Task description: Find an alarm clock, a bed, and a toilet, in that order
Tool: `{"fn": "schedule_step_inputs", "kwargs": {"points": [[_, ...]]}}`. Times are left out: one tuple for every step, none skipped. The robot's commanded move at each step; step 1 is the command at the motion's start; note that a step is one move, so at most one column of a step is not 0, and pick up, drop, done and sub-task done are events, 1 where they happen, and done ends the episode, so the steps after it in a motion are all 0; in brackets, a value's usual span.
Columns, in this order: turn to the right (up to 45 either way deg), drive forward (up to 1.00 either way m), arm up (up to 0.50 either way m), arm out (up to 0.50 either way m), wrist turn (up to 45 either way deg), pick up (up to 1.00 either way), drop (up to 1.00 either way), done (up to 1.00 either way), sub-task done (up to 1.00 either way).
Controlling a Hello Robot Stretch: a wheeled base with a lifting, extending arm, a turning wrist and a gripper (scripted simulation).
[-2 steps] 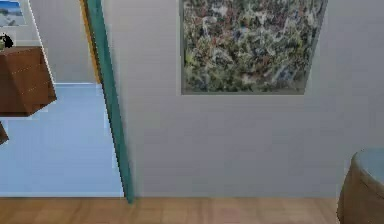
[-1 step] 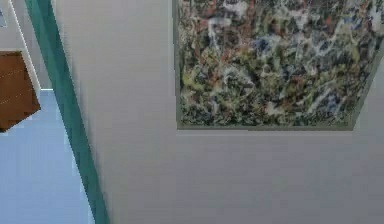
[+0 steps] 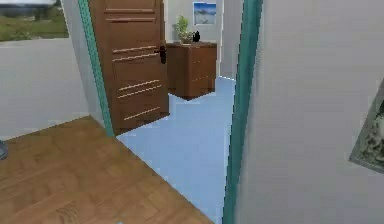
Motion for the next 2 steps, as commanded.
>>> {"fn": "schedule_step_inputs", "kwargs": {"points": [[-30.0, 0.00, 0.00, 0.00, 0.0, 0.00, 0.00, 0.00, 0.00], [0.0, 0.80, 0.00, 0.00, 0.0, 0.00, 0.00, 0.00, 0.00]]}}
